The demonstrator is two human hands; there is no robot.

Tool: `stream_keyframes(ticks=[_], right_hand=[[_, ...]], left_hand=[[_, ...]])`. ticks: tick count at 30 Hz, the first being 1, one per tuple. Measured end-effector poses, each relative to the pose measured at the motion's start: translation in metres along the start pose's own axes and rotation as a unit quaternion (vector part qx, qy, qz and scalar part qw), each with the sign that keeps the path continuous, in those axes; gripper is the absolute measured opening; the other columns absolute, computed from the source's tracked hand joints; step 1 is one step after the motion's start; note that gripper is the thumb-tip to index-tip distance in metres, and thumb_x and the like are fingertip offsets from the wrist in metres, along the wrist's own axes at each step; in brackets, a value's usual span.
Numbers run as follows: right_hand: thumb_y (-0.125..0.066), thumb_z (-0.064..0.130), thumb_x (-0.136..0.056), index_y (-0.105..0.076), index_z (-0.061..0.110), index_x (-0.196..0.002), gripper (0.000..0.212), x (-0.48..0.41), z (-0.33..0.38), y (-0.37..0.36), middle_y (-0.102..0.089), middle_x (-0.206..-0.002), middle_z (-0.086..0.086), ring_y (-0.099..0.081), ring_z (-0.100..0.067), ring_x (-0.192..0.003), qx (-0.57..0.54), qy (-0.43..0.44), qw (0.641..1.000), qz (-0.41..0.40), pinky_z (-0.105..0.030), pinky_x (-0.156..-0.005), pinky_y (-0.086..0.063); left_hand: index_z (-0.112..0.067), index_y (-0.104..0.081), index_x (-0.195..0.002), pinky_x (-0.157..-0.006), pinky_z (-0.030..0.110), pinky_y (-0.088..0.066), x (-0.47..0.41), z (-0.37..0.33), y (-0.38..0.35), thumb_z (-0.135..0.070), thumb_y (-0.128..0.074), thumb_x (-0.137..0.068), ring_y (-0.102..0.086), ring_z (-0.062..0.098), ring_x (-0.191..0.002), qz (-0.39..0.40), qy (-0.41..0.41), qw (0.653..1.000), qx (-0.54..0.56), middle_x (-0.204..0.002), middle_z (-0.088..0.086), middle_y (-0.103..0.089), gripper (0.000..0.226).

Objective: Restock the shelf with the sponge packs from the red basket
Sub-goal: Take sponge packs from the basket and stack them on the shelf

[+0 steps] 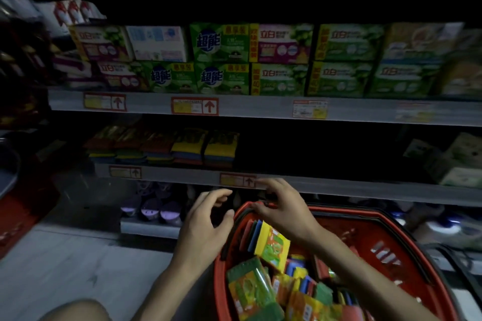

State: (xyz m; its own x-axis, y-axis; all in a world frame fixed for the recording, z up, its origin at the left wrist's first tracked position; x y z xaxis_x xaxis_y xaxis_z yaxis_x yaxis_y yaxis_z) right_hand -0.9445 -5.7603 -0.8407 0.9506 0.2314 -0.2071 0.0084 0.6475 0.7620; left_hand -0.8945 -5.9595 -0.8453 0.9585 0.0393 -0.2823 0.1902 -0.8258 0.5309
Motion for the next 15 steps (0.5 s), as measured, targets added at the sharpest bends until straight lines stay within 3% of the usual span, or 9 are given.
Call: stream_keyframes(ticks=[3,9,13,15], right_hand=[[-0.070,0.049,-0.091,-0.051,0.027,-0.147,0.064,0.032,-0.016,0.027,-0.051,-0.143,0.006,-0.051,-0.012,-0.131,0.077,0.039,0.995,0.059,-0.022,-0.105,-0.042],[-0.070,0.048,-0.091,-0.046,0.024,-0.151,0.069,0.088,-0.047,0.071,-0.041,-0.153,-0.005,-0.043,-0.025,-0.139,0.203,0.094,0.963,0.152,-0.038,-0.111,-0.043],[-0.075,0.042,-0.089,-0.050,0.023,-0.147,0.066,0.109,-0.080,0.083,-0.046,-0.145,-0.005,-0.048,-0.027,-0.134,0.212,0.069,0.954,0.202,-0.040,-0.106,-0.047],[-0.076,0.039,-0.088,-0.049,0.027,-0.148,0.068,0.116,-0.097,0.080,-0.049,-0.143,-0.003,-0.051,-0.027,-0.132,0.219,0.045,0.945,0.237,-0.040,-0.103,-0.049]], left_hand=[[-0.036,-0.063,-0.127,-0.098,0.016,-0.045,0.021,-0.016,-0.007,-0.024,-0.069,-0.095,-0.055,-0.008,-0.119,0.039,-0.004,0.999,-0.017,-0.123,-0.025,-0.058,0.034],[-0.041,-0.057,-0.131,-0.097,0.029,-0.049,0.054,-0.050,-0.020,-0.038,-0.066,-0.095,-0.055,-0.001,-0.119,0.136,-0.026,0.981,-0.134,-0.125,-0.027,-0.052,0.037],[-0.043,-0.049,-0.140,-0.101,0.033,-0.046,0.079,-0.076,-0.036,-0.047,-0.060,-0.097,-0.051,0.005,-0.124,0.214,-0.050,0.951,-0.216,-0.132,-0.026,-0.046,0.044],[-0.042,-0.045,-0.146,-0.107,0.029,-0.039,0.088,-0.083,-0.046,-0.048,-0.057,-0.099,-0.044,0.003,-0.129,0.248,-0.071,0.930,-0.260,-0.138,-0.023,-0.044,0.049]])
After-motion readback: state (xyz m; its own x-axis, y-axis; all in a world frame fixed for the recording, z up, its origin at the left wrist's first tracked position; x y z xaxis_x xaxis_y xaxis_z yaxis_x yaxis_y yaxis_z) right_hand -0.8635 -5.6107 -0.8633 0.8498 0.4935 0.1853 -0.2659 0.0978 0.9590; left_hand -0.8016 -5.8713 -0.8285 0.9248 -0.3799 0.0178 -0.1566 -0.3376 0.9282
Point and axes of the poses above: each hand's wrist, its own x-axis away from the middle knuckle, its own y-axis out of the back of the hand, z = x × y, the point moved 4 cm from there along -x, towards the middle knuckle
